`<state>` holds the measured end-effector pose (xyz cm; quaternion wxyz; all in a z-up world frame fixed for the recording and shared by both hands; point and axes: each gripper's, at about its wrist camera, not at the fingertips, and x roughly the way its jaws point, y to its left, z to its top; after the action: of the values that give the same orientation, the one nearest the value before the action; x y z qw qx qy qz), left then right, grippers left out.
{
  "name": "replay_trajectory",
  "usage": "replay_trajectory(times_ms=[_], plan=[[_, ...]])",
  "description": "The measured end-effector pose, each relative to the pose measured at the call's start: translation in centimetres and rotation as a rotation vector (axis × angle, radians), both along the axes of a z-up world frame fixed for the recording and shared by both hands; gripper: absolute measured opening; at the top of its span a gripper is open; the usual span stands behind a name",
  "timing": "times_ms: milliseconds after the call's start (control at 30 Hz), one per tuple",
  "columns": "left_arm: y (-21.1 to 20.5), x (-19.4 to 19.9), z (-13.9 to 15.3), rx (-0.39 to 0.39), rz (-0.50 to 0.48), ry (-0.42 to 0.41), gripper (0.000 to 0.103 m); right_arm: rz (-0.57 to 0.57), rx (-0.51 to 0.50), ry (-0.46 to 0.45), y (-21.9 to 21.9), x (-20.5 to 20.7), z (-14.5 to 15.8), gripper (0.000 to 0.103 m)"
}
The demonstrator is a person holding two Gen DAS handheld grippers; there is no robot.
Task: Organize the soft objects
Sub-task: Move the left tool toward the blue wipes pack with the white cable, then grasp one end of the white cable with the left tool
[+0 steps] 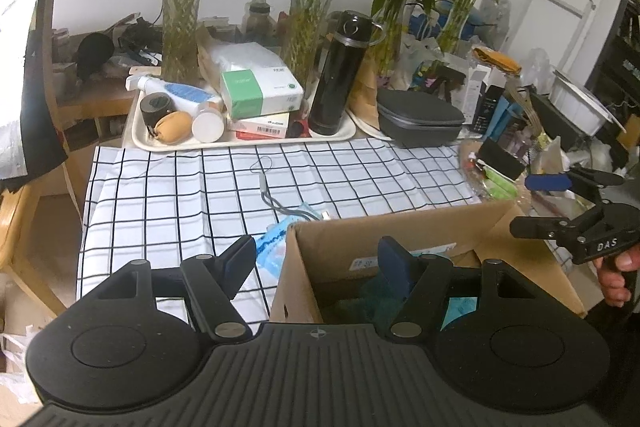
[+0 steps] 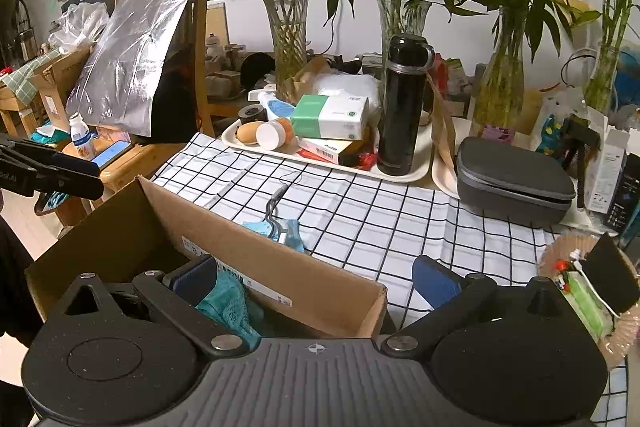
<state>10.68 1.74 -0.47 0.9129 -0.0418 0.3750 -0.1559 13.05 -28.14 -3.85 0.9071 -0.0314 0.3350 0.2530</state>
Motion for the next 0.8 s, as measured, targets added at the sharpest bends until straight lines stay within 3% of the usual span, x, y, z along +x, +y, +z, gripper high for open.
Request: replay_trajectory(times_ms=[567, 800], plan=[[1.0, 5.7, -2.2, -0.022, 0.018, -0.027, 0.067, -0.055, 0.016, -0.018, -0.5, 1.5, -0.4, 0.103], [1.4, 8.8, -4.0, 0.022, -0.007, 0.007, 0.066, -0.074, -0.007, -0.024, -0.7, 2.8, -0.9, 0.103]])
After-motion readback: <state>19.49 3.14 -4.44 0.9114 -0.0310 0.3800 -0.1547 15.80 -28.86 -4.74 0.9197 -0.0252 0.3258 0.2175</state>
